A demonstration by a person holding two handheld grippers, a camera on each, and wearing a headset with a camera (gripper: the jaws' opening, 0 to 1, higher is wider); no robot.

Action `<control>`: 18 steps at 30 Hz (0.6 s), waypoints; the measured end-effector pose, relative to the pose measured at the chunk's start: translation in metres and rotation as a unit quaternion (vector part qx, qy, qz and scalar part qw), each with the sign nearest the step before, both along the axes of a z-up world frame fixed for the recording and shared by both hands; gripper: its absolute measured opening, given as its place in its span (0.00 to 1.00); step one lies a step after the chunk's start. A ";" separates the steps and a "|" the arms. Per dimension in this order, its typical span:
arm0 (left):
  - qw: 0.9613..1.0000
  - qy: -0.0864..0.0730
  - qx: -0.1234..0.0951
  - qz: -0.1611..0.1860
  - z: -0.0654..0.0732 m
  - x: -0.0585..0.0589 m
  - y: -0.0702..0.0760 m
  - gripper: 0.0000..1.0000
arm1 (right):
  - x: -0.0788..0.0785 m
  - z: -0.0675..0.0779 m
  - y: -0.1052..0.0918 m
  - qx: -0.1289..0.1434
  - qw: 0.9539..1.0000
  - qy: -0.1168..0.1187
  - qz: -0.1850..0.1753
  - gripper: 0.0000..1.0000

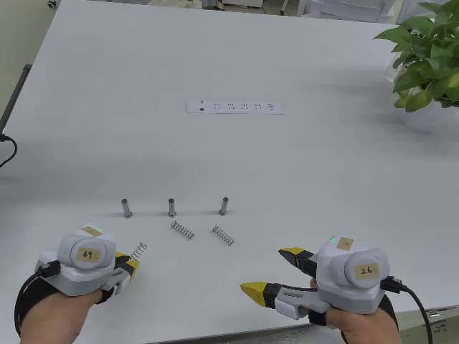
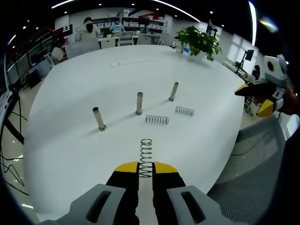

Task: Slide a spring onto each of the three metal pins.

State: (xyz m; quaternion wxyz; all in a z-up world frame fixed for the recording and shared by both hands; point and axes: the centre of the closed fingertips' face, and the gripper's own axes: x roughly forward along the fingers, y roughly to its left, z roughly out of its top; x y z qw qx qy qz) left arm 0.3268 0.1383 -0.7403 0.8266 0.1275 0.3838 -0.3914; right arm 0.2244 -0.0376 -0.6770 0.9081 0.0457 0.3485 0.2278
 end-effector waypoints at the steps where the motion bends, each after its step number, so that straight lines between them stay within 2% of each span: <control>1: 1.000 -0.003 -0.002 -0.006 0.003 -0.003 -0.003 0.02 | 0.000 0.000 0.001 0.001 1.000 0.000 0.002 0.60; 11: 0.998 -0.022 -0.018 -0.061 0.024 -0.025 -0.029 0.02 | 0.001 -0.003 0.022 0.009 1.000 0.003 0.025 0.58; 18: 0.993 -0.035 -0.028 -0.113 0.039 -0.039 -0.049 0.02 | 0.002 -0.002 0.033 0.018 0.999 -0.002 0.038 0.53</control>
